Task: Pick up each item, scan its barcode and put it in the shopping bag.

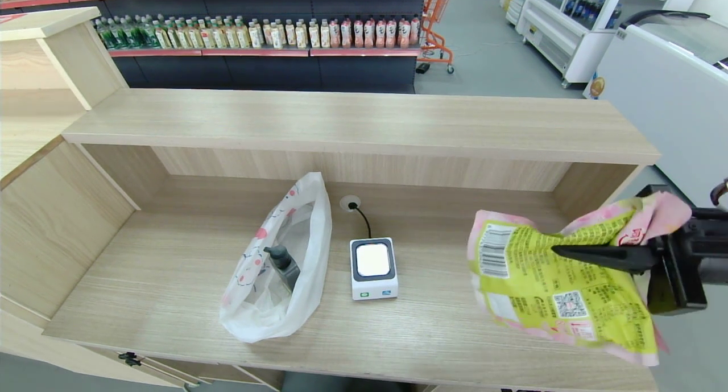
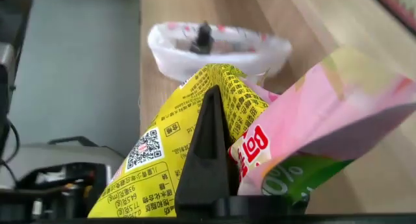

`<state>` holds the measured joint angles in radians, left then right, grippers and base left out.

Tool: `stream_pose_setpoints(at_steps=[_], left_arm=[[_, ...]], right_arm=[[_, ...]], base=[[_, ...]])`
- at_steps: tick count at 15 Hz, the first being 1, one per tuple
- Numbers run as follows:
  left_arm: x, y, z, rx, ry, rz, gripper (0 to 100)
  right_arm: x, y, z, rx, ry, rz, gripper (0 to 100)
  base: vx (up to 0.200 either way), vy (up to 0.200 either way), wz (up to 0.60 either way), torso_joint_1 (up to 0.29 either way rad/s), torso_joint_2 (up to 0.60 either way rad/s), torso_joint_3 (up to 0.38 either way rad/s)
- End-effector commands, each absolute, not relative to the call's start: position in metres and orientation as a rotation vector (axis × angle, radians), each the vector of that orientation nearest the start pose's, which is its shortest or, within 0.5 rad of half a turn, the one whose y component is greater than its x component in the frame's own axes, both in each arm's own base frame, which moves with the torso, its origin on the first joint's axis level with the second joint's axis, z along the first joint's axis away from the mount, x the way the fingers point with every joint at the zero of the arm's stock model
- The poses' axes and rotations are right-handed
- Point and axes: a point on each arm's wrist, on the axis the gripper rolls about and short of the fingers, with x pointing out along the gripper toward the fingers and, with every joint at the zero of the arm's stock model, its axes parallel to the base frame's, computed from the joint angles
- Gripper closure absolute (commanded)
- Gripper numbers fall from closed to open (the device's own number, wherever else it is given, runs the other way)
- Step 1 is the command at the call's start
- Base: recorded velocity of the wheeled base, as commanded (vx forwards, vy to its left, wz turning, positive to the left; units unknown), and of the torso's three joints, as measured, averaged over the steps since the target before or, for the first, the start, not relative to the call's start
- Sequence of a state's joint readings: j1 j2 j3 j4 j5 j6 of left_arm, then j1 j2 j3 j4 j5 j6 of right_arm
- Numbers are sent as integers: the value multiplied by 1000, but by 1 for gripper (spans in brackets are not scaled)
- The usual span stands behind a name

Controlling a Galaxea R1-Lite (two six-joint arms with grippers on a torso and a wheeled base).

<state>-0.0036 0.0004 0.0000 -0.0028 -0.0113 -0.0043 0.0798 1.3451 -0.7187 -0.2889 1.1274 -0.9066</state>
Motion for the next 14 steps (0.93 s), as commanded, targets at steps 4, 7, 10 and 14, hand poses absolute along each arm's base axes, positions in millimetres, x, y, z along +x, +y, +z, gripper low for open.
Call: stream_pose_setpoints(at_steps=[4, 7, 10, 14], left_arm=[[-23, 0, 76, -5, -1, -15, 0], [-23, 0, 76, -5, -1, -17, 0], [-23, 0, 76, -5, -2, -14, 0], [-23, 0, 76, -5, -1, -15, 0]], right_arm=[[189, 33, 237, 64, 245, 669, 100], [182, 62, 226, 441, 431, 485, 100], [175, 85, 224, 740, 562, 389, 100], [182, 91, 220, 980, 673, 306, 100]], base=[[0, 0, 0, 0, 0, 0], [0, 0, 0, 0, 0, 0], [0, 0, 0, 0, 0, 0], [0, 0, 0, 0, 0, 0]])
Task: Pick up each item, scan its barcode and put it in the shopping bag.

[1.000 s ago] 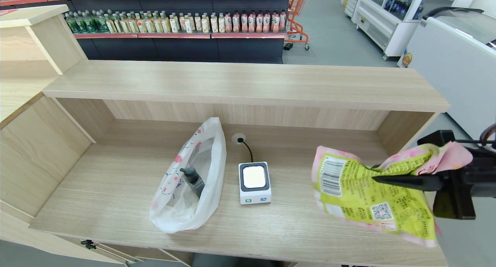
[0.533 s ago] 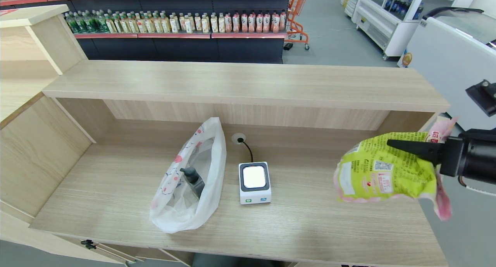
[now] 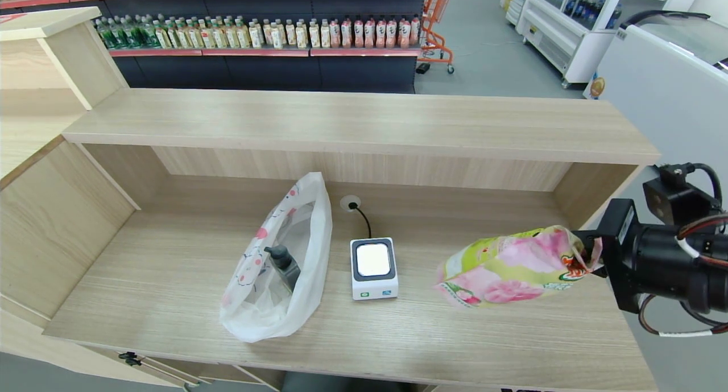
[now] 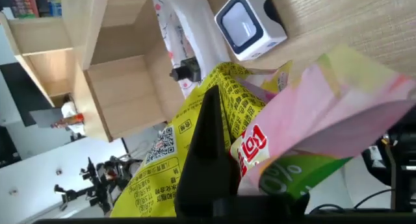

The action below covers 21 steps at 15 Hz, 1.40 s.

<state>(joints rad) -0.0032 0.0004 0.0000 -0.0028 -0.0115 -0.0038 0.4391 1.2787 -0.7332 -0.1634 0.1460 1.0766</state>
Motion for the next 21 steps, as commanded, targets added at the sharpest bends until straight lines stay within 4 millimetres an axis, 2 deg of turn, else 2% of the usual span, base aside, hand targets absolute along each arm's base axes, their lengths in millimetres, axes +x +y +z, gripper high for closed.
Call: stream_pose_setpoints(at_steps=[1, 4, 12, 16, 18, 21], left_arm=[[-23, 0, 76, -5, -3, -15, 0], [-23, 0, 76, -2, -3, -15, 0], [-23, 0, 76, -5, -3, -15, 0], [-23, 0, 76, -8, -1, -15, 0], [-23, 0, 76, -8, -1, -17, 0], [-23, 0, 76, -8, -1, -15, 0]], right_arm=[[182, 91, 218, 991, 683, 298, 100], [178, 92, 211, 991, 710, 294, 100], [168, 89, 208, 988, 715, 296, 100], [165, 87, 210, 991, 706, 299, 100], [163, 86, 204, 988, 719, 289, 100], [167, 88, 204, 999, 725, 281, 100]], base=[[0, 0, 0, 0, 0, 0], [0, 0, 0, 0, 0, 0], [0, 0, 0, 0, 0, 0], [0, 200, 0, -1, 2, 1], [0, 200, 0, 15, 12, 0], [0, 200, 0, 1, 2, 4]])
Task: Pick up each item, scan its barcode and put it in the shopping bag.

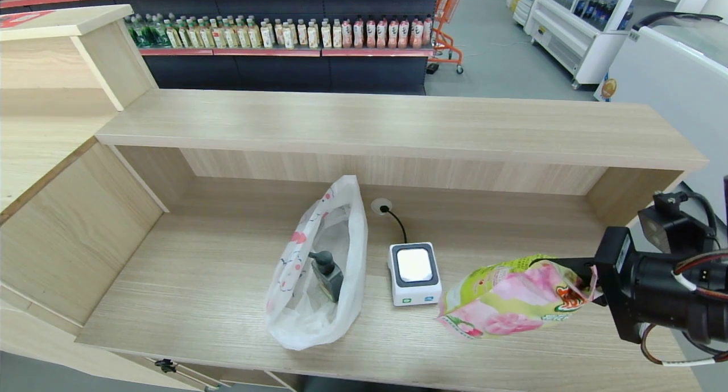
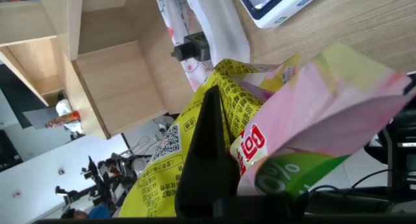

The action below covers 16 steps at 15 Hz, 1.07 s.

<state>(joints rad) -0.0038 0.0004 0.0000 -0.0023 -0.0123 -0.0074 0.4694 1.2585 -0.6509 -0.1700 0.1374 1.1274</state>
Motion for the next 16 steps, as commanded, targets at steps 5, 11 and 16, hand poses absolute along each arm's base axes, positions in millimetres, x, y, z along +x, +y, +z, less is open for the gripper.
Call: stream_pose_setpoints(at_steps=[5, 11, 16], left_arm=[[-23, 0, 76, -5, -1, -17, 0], [-23, 0, 76, -5, -1, -17, 0], [-23, 0, 76, -5, -1, -17, 0]], right_arm=[[206, 90, 198, 1026, 735, 176, 100], [256, 97, 169, 1082, 743, 98, 100], [291, 103, 143, 1087, 757, 65, 100]], base=[[0, 120, 0, 2, 0, 0], [0, 0, 0, 0, 0, 0], [0, 0, 0, 0, 0, 0]])
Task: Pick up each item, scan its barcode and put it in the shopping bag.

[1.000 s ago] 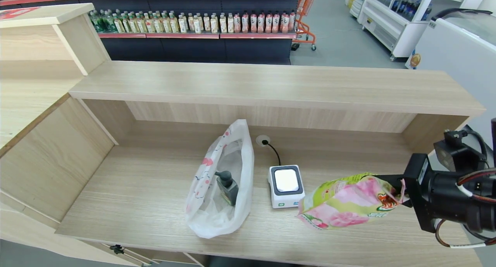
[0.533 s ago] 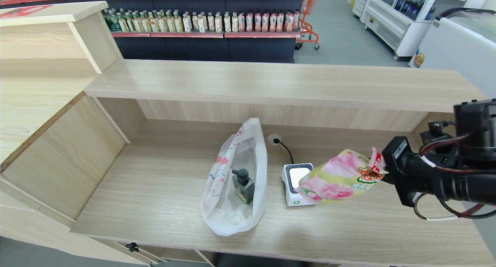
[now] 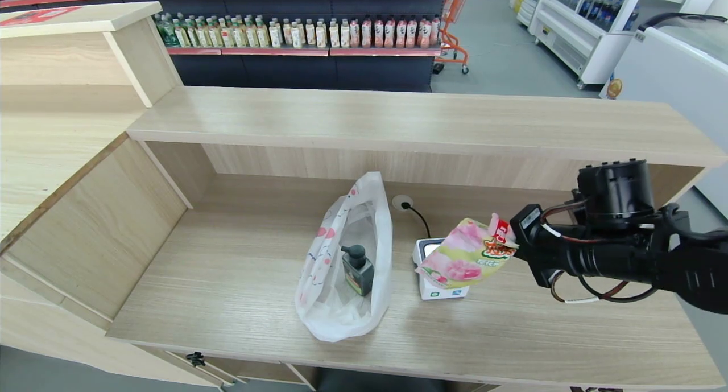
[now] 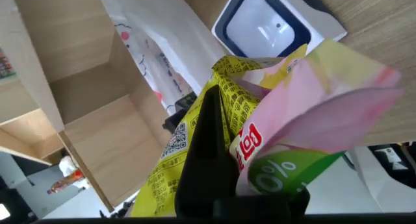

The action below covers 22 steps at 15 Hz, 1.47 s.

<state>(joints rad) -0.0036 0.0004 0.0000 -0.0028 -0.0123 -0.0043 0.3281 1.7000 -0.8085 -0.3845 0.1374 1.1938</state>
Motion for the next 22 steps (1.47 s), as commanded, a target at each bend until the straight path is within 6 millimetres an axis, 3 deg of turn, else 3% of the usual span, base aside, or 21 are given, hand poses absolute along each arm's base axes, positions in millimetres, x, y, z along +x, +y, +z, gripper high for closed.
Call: stream_pose_setpoints(at_steps=[1, 7, 12, 22], left_arm=[[-23, 0, 76, -5, -1, -15, 0], [-23, 0, 76, -5, -1, -15, 0], [-23, 0, 76, -5, -1, -15, 0], [-23, 0, 76, -5, -1, -17, 0]], right_arm=[[295, 106, 140, 1086, 767, 63, 100], [320, 125, 133, 1122, 788, 78, 100], [324, 135, 120, 1137, 832, 57, 100], [333, 139, 120, 1176, 818, 51, 100]], base=[[0, 0, 0, 0, 0, 0], [0, 0, 0, 0, 0, 0], [0, 0, 0, 0, 0, 0], [0, 0, 0, 0, 0, 0]])
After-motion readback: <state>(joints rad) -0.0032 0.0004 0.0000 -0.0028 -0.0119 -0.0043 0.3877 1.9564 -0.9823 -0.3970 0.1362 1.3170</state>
